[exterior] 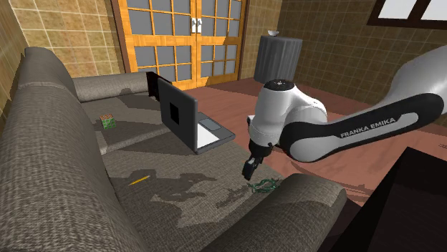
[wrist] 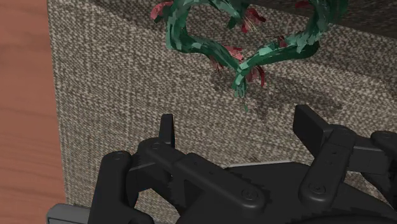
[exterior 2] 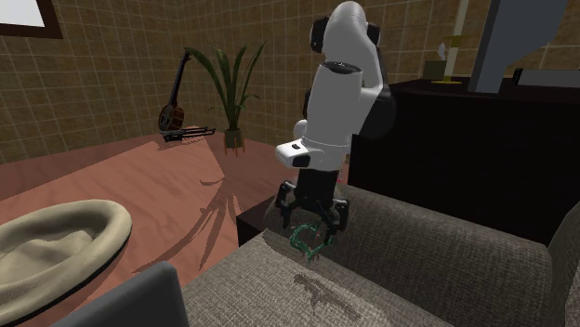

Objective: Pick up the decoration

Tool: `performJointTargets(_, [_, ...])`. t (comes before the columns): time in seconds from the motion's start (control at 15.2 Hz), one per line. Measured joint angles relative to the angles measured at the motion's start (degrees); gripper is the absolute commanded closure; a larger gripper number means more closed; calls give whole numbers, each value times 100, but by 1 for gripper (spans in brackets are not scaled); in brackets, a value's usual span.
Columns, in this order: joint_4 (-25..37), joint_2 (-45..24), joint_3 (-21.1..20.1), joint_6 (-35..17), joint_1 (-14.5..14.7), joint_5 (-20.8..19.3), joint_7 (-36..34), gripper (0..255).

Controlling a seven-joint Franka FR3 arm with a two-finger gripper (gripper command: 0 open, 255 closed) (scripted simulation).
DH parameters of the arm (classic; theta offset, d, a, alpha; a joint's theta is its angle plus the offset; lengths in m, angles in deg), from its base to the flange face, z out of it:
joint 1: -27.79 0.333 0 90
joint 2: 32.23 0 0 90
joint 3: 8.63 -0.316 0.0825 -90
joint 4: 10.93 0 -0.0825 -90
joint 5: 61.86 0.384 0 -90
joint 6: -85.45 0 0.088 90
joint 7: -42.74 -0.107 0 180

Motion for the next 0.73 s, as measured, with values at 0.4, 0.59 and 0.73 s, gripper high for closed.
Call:
performJointTargets(0.4, [-40, -647, -306, -645, -94, -439, -458, 0])
performJointTargets(0.59, [-157, -858, -366, -940, -146, -613, -626, 0])
performJointTargets(0.73, [-162, -935, -379, -1014, -168, -678, -675, 255])
